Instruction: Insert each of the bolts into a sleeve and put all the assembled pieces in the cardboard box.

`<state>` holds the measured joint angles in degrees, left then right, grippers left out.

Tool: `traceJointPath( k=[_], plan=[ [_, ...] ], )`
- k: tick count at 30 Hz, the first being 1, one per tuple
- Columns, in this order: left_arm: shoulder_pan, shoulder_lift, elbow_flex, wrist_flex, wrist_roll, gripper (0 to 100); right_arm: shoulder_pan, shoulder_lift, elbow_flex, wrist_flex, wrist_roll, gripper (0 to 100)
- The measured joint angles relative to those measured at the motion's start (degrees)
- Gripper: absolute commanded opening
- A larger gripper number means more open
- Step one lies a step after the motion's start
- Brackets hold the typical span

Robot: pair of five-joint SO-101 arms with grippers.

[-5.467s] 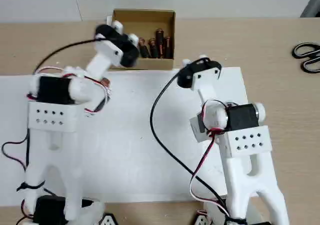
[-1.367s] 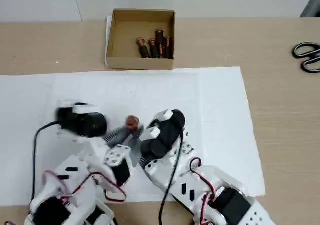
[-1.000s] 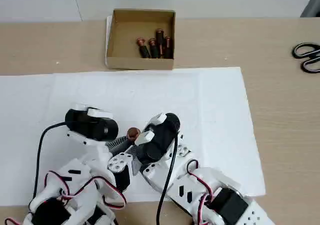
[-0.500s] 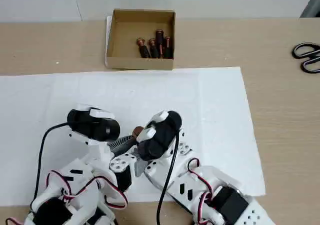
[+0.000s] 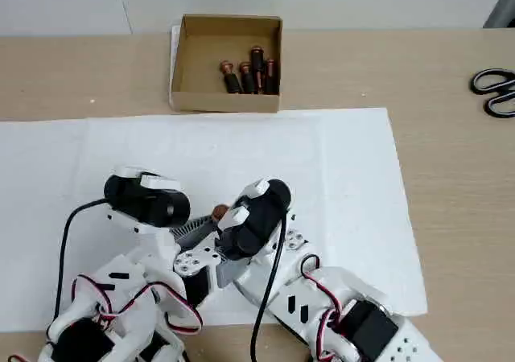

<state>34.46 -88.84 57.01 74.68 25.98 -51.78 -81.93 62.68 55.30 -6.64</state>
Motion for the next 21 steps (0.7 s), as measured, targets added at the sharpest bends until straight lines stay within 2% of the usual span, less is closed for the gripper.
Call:
traceJointPath(
  k=[5,8,15,17,21],
  plan=[
    [-7.12,0.18,1.05,-0.44,-8.79,23,0.18,0.09,-0.18,-0.18,-0.18,0.4],
    [-8.97,0.18,0.97,-0.62,-11.43,23,0.09,0.00,-0.35,-0.26,-0.18,0.4],
    [-9.32,0.35,-1.76,-0.35,-12.13,23,0.18,0.00,-0.88,-0.26,-0.09,0.4],
    [-9.32,0.35,-3.69,-0.35,-10.37,22,0.53,-0.09,-1.32,-0.26,-0.09,0.4],
    [-9.32,0.35,-6.86,-0.35,-7.74,10,3.16,-0.09,-1.41,-0.26,-0.09,0.4]
  ],
)
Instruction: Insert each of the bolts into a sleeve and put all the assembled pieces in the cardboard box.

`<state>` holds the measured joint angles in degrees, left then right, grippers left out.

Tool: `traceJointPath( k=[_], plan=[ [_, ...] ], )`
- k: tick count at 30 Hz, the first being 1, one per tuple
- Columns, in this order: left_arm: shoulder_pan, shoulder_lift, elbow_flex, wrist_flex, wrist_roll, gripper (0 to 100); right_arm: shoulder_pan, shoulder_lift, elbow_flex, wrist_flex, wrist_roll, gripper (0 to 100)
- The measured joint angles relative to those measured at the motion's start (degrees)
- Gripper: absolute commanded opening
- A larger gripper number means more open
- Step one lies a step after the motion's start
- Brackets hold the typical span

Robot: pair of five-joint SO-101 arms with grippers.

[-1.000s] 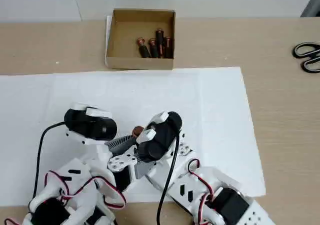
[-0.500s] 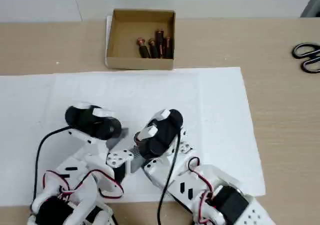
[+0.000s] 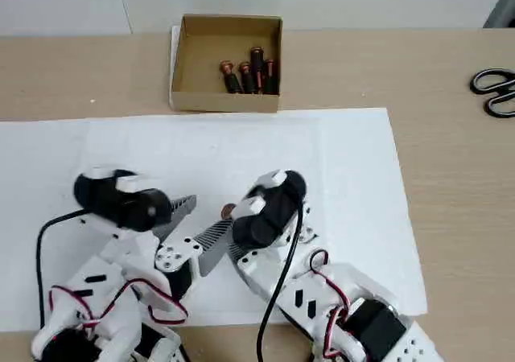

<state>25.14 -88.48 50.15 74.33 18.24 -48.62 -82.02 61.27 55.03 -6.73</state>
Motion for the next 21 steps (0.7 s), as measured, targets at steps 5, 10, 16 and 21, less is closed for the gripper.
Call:
traceJointPath(
  k=[5,10,16,21],
  plan=[
    [-0.44,0.00,-2.37,-2.46,3.34,0,0.79,0.00,0.00,0.00,0.00,0.4],
    [-0.62,0.00,-2.29,-7.47,3.87,1,1.05,0.00,0.00,0.00,0.00,0.4],
    [-11.34,-0.09,-2.02,-11.96,3.60,1,6.33,0.00,0.00,0.00,0.00,0.4],
    [-21.19,-0.09,-1.67,-14.33,-2.02,1,12.48,0.00,0.00,-2.11,0.00,0.4]
  ],
)
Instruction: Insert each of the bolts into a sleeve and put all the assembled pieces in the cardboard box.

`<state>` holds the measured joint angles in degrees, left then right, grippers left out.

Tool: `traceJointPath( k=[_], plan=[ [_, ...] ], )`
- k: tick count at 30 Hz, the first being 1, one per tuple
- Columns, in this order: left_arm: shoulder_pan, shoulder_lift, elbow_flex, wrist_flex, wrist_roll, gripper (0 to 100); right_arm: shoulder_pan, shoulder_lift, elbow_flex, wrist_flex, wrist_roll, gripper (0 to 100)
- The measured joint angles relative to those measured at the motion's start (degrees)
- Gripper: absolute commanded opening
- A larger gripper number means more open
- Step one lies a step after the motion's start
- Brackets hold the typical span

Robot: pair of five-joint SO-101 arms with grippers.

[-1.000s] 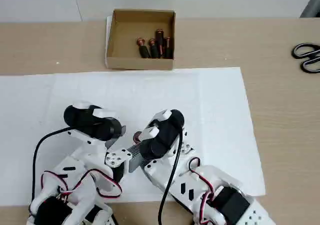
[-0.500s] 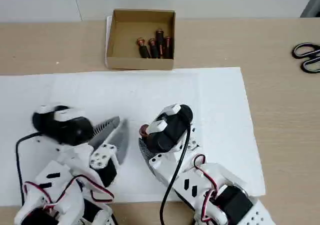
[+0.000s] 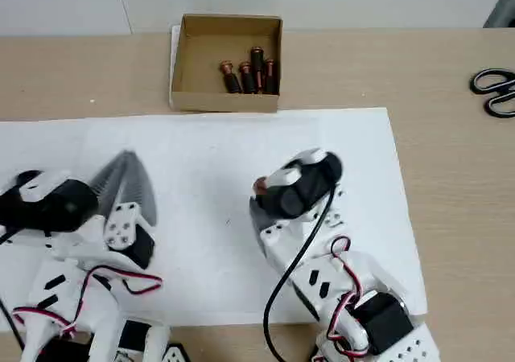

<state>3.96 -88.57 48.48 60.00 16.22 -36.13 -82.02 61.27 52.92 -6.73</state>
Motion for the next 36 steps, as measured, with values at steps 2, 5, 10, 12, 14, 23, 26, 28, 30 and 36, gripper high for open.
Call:
traceJointPath(
  k=[2,5,10,12,14,23,26,28,30,36],
  plan=[
    [-2.64,0.00,0.97,0.00,-2.55,1,1.14,0.00,0.00,-1.58,0.00,0.4],
    [-5.45,0.09,4.66,0.00,-4.92,1,3.96,0.88,0.00,-4.04,0.00,0.4],
    [-8.00,-5.63,15.82,-1.85,-6.07,1,9.05,4.48,0.00,-10.55,0.00,0.4],
    [-8.00,-10.81,21.63,-2.99,-7.38,1,9.49,5.98,0.00,-12.92,0.00,0.4],
    [-8.18,-14.68,26.02,-3.69,-8.26,1,9.85,6.86,0.00,-14.24,0.00,0.4],
    [-8.53,-14.86,38.33,-4.84,-5.19,1,10.02,7.47,0.00,-14.86,0.00,0.4],
    [-8.53,-14.86,41.41,-5.19,-5.19,1,10.55,7.56,0.00,-14.86,0.00,0.4],
    [-8.00,-14.86,43.52,-5.98,-5.19,1,11.69,8.00,0.00,-16.88,0.00,0.4],
    [-7.47,-14.86,46.33,-7.30,-5.19,1,13.36,9.14,-0.26,-19.34,1.23,0.4],
    [-6.07,-14.86,48.00,-9.05,-5.19,1,14.95,19.16,-7.21,-22.33,3.08,0.4]
  ],
)
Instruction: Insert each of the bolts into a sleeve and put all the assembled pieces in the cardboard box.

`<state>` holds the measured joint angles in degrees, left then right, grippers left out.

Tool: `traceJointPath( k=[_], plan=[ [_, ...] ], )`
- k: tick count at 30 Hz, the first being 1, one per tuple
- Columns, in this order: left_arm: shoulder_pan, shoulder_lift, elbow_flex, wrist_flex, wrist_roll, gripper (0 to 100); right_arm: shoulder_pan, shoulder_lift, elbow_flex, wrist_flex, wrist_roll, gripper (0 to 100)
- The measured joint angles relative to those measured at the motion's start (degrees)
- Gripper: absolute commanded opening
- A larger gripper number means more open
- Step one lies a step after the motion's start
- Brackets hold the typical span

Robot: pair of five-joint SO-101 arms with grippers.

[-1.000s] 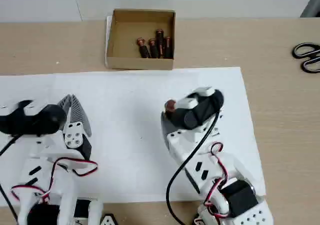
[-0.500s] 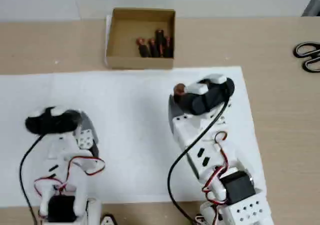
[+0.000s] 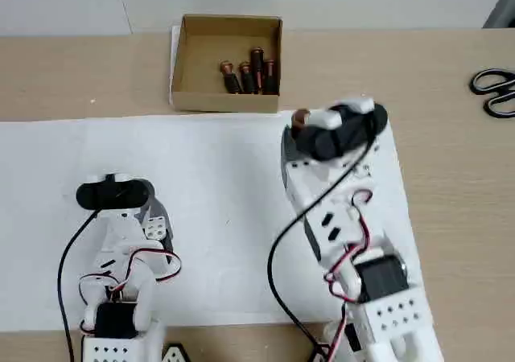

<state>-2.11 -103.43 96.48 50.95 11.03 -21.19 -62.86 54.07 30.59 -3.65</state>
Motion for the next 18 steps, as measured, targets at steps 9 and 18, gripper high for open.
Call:
traceJointPath(
  k=[9,18],
  plan=[
    [0.79,0.00,0.00,0.00,0.00,1,1.58,24.35,-20.57,-3.16,-6.15,0.4],
    [1.49,0.00,0.00,0.00,0.00,1,2.02,45.98,-39.47,-4.75,-6.59,0.4]
  ],
)
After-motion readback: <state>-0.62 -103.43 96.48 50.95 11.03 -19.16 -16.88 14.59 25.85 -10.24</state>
